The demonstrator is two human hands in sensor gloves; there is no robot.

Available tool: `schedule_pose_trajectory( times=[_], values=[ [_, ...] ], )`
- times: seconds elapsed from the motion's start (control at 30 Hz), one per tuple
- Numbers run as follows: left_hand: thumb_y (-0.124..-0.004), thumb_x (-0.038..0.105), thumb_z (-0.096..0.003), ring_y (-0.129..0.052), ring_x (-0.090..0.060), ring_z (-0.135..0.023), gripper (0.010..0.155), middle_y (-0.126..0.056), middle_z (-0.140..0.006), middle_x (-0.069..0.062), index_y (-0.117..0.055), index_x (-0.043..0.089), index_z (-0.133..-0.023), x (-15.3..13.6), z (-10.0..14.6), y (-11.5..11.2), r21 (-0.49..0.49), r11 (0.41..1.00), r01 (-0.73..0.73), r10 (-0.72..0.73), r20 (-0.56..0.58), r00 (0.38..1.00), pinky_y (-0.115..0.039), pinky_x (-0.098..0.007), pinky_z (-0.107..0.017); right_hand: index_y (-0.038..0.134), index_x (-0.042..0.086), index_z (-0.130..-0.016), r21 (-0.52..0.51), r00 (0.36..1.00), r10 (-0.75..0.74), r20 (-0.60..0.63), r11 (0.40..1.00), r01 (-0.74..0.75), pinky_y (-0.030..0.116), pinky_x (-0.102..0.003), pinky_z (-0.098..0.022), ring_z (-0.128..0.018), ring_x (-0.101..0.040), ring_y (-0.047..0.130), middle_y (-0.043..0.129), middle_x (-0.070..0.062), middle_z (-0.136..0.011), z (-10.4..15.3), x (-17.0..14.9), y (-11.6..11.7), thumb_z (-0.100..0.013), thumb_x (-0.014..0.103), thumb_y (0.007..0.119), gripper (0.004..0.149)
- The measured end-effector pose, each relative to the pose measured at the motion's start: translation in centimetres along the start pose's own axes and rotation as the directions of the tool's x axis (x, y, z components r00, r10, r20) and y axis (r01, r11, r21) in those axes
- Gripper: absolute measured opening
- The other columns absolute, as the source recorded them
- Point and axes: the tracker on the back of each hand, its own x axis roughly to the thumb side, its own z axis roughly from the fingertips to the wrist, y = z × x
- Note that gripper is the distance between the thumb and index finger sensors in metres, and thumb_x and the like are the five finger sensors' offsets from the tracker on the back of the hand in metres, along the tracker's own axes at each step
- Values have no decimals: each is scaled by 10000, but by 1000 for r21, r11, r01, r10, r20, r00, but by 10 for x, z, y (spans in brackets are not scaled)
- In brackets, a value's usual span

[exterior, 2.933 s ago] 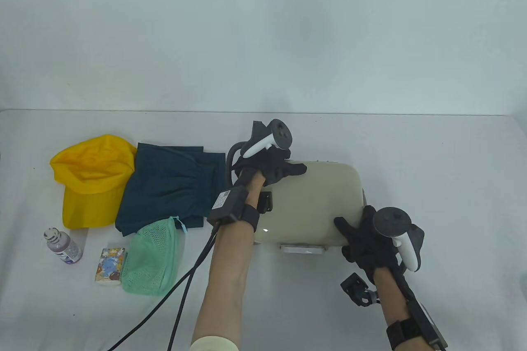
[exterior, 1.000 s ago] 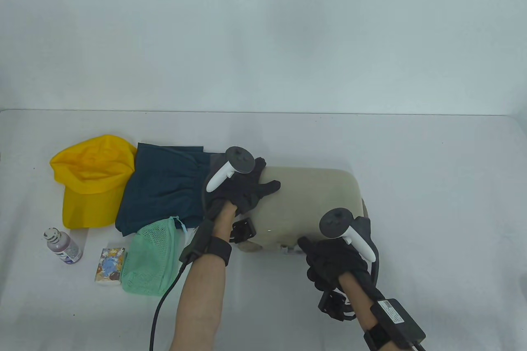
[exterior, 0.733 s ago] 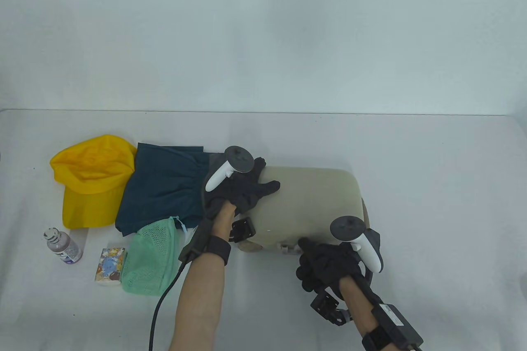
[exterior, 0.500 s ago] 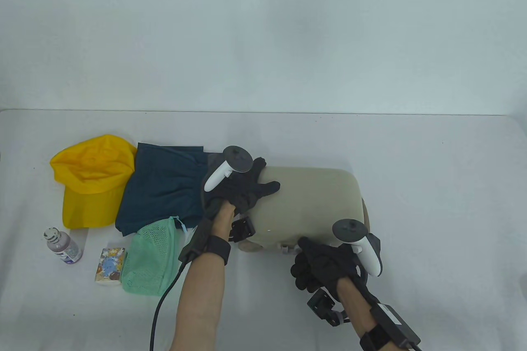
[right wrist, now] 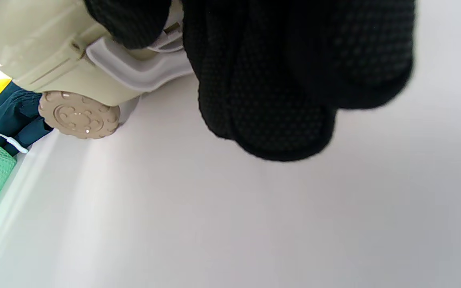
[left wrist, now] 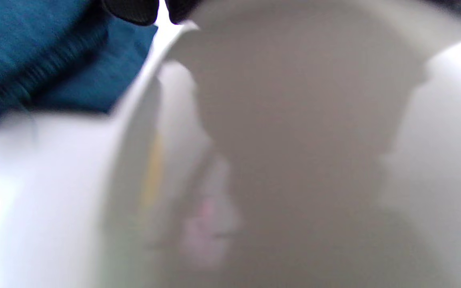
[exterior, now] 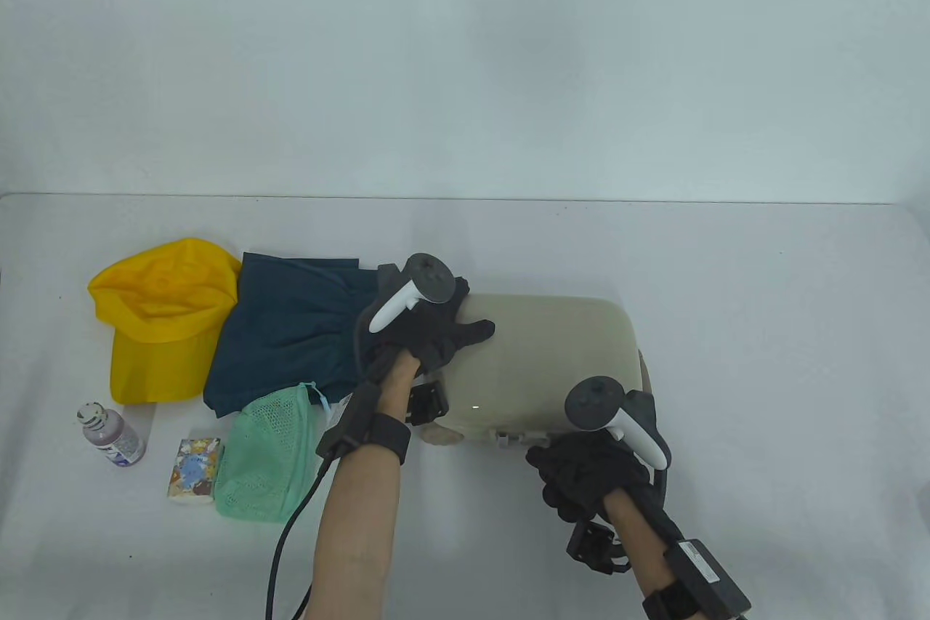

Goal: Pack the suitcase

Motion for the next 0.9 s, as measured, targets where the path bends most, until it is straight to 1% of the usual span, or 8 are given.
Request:
schedule_pose_trajectory(
  times=[0.07,0.17,0.23,0.43,0.57,0.67,0.73,0.9],
  values=[
    [-583,704,-402,-347,-369,-1174,882,-184,-1241,-31,-148,406,-1109,9,12,3,72,990,123,-123,-1,992,-447,-573,-824,862,14,-796,-21,999,-28,32,999,29,928,-298,-212,-343,-200,1093,1052,-77,-557,6,-2,-11,-555,464,697,536],
    [-583,679,-424,-397,-358,-1165,855,-233,-1238,-38,-184,378,-1118,15,38,9,182,983,30,-44,71,997,-479,-564,-814,849,11,-813,-23,981,-143,130,989,148,923,-308,-229,-362,-214,1087,1045,-87,-575,19,-7,-27,-564,483,664,565],
    [-580,669,-437,-402,-372,-1158,853,-250,-1237,-64,-190,348,-1124,16,56,8,200,979,-30,9,105,994,-486,-564,-808,799,30,-878,-86,954,-214,208,968,236,913,-317,-280,-424,-228,1072,1017,-88,-649,29,-11,-41,-567,506,640,590],
    [-552,661,-459,-429,-414,-1134,876,-270,-1224,-133,-168,254,-1132,3,99,-16,219,971,98,-114,60,992,-513,-552,-795,629,67,-1024,-233,865,-410,289,847,479,862,-390,-427,-671,-329,976,863,-144,-904,47,-37,-72,-572,530,614,647],
    [-547,657,-467,-420,-444,-1122,893,-257,-1213,-168,-141,214,-1126,-7,112,-36,207,978,-3,-8,52,999,-514,-547,-792,556,74,-1064,-365,880,-408,242,802,472,810,-453,-514,-808,-401,872,777,-166,-990,50,-54,-79,-573,539,597,677],
    [-538,657,-472,-408,-470,-1113,910,-241,-1202,-203,-108,185,-1120,-13,118,-48,197,980,20,-24,20,1000,-516,-551,-788,544,81,-1072,-476,919,-368,144,788,391,767,-498,-561,-868,-439,806,737,-175,-1023,49,-66,-79,-571,540,597,681],
    [-531,654,-477,-421,-480,-1103,919,-238,-1191,-224,-92,158,-1114,-17,120,-55,175,985,-3,0,19,1000,-528,-548,-783,519,69,-1083,-483,938,-337,78,811,332,741,-527,-581,-893,-465,769,707,-192,-1045,43,-70,-75,-570,538,598,699],
    [-531,646,-483,-479,-496,-1079,932,-294,-1167,-265,-90,108,-1103,-19,116,-71,78,987,-140,138,35,990,-570,-543,-766,429,-10,-1101,-384,952,-306,-3,879,282,717,-570,-594,-917,-525,726,621,-286,-1086,25,-75,-62,-569,532,596,777]
  ],
)
